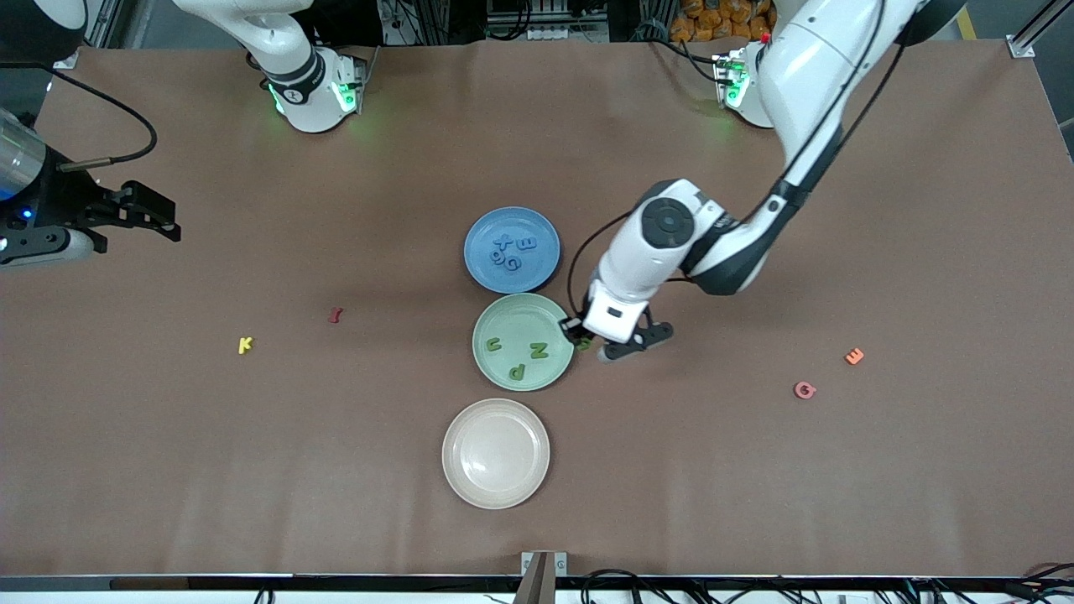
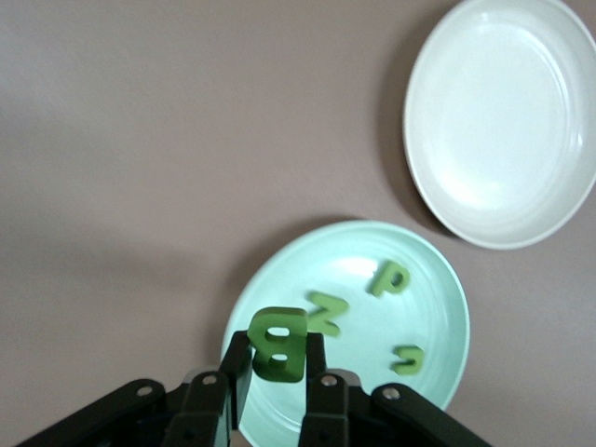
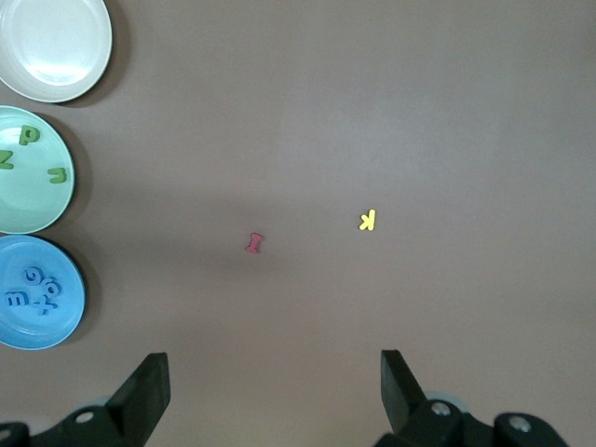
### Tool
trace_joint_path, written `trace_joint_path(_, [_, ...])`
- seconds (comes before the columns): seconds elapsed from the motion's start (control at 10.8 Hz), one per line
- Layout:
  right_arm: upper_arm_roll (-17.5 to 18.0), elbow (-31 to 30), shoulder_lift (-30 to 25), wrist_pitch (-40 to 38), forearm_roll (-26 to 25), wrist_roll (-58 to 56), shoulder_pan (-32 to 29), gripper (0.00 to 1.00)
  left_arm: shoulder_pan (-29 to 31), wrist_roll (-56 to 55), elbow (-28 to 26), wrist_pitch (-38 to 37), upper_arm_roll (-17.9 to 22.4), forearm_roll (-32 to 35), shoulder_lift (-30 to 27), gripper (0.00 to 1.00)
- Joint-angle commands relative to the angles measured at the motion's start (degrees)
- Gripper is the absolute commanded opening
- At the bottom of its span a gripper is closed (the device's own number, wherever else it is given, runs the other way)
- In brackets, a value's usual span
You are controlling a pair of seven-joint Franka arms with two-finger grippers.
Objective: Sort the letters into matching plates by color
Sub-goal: 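Carry the green B with the left gripper onto the green plate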
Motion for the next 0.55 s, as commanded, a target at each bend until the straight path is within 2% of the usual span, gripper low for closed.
trace_joint_path(0.0, [-0.3,-1.0,-0.6,0.3,-0.3,-0.1,0.4,1.0,-8.3,-4.5,3.0,0.0,6.9,-0.7,1.6,0.0])
trace_joint_path(0.18, [-0.3,-0.9,-0.6,0.2,-0.3,-0.2,0.4,1.0,-10.5,-6.7,3.3,0.0,8.8,-0.7,1.6,0.0])
trace_joint_path(0.28, [-0.3,-0.9,-0.6,0.2,-0.3,-0.1,0.4,1.0,-10.5,-7.7,3.4,0.0,8.9,-0.7,1.6,0.3])
trace_joint_path(0.37, [-0.3,-0.9,-0.5,0.2,-0.3,-0.1,0.4,1.0,-10.7,-7.1,3.7,0.0,9.6,0.2,1.6,0.95])
trace_joint_path(0.46, [-0.3,-0.9,-0.5,0.2,-0.3,-0.1,0.6,1.0,-10.7,-7.1,3.7,0.0,9.7,1.9,1.6,1.0])
